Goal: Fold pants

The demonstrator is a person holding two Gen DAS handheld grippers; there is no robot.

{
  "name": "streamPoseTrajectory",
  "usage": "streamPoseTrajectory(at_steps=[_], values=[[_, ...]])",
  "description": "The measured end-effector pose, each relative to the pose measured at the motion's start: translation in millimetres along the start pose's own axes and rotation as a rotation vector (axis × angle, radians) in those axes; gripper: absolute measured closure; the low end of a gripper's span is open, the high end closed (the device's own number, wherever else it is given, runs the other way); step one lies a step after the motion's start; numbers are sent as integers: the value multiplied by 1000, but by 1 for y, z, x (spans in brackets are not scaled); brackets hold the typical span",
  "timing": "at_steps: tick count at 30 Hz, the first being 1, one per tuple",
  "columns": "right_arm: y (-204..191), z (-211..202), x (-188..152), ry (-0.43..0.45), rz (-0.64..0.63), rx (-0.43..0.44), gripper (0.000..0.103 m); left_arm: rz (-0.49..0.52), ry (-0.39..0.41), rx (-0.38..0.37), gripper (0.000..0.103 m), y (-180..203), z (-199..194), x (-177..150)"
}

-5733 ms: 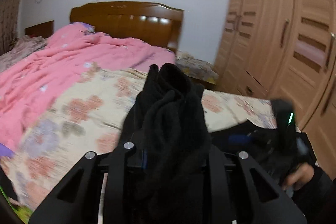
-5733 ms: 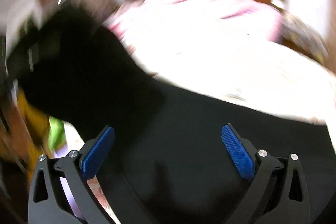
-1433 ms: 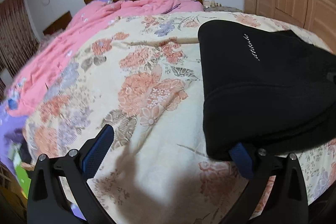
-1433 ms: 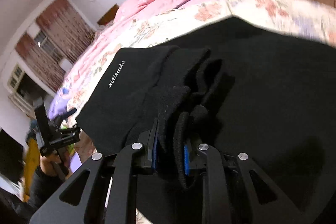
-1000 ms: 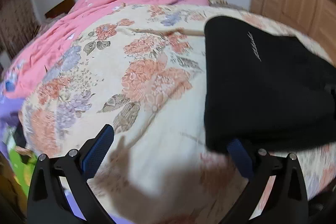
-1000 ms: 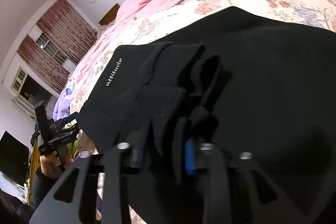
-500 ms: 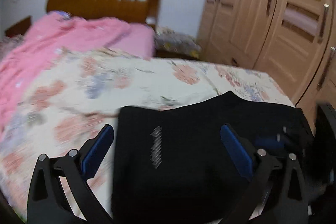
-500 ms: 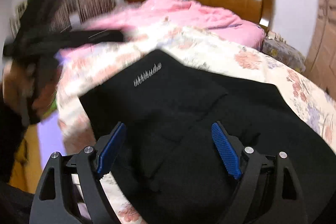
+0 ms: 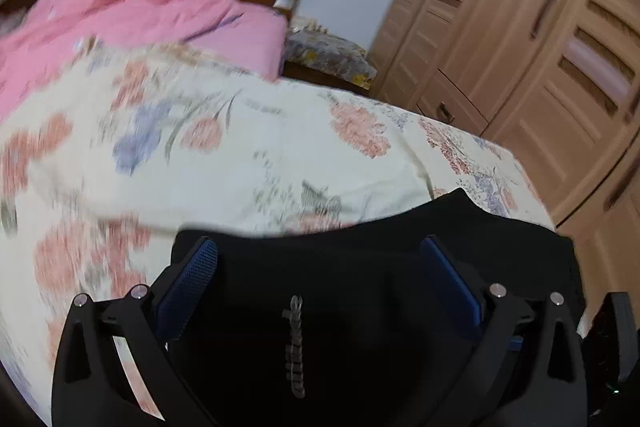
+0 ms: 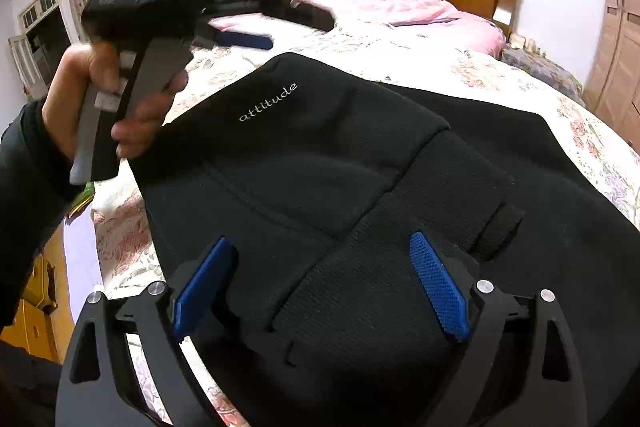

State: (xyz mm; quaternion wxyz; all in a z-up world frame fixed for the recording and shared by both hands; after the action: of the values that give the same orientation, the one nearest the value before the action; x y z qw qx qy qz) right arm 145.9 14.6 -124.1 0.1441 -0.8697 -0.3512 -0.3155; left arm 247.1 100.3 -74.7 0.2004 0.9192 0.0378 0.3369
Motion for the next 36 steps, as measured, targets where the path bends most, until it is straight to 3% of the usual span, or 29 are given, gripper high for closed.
streamPoseTrajectory(at_steps=[2, 5, 9, 14, 17, 19, 21, 22, 24, 30, 36], values=[[2, -1, -1, 3, 7, 11, 15, 62, -30, 22, 2, 2, 23, -1], [2, -3, -5, 7, 18, 28, 15, 53, -87, 91, 2, -14, 54, -5], [5, -13, -1, 2, 42, 45, 15, 39, -20, 97, 2, -5, 30, 1], [41, -28, 21, 72, 84, 14, 15, 72, 131, 120, 2, 7, -35, -10], [52, 1, 26, 25, 87, 64, 15, 89, 124, 213, 2, -8, -36, -35], [54, 24, 17, -52, 72, 56, 14, 78, 49, 238, 2, -21, -20, -51], [51, 29, 14, -55, 40, 51, 9, 72, 13, 298, 2, -37, -5, -62], [51, 28, 14, -58, 47, 56, 7, 54, -7, 287, 2, -41, -1, -66], [55, 21, 14, -62, 72, 38, 8, 16, 8, 267, 2, -45, -8, -64], [39, -27, 14, 31, 79, 18, 8, 100, 88, 358, 2, -28, -44, -67], [19, -21, 2, -8, 38, 5, 8, 137, 64, 373, 2, -21, -42, -89]])
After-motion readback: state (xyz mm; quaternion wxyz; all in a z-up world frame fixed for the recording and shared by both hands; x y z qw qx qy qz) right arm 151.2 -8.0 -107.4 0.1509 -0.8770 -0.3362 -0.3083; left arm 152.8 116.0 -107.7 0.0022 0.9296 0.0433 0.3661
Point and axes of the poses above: each gripper's, at about its wrist camera, not at the fingertips, and z roughly the way its jaws point, y to its right, x to its top, the point moved 8 cm from there along z, roughly the way its jaws point, and after that the axes turned 11 degrees about -z, right-handed, at the moved point
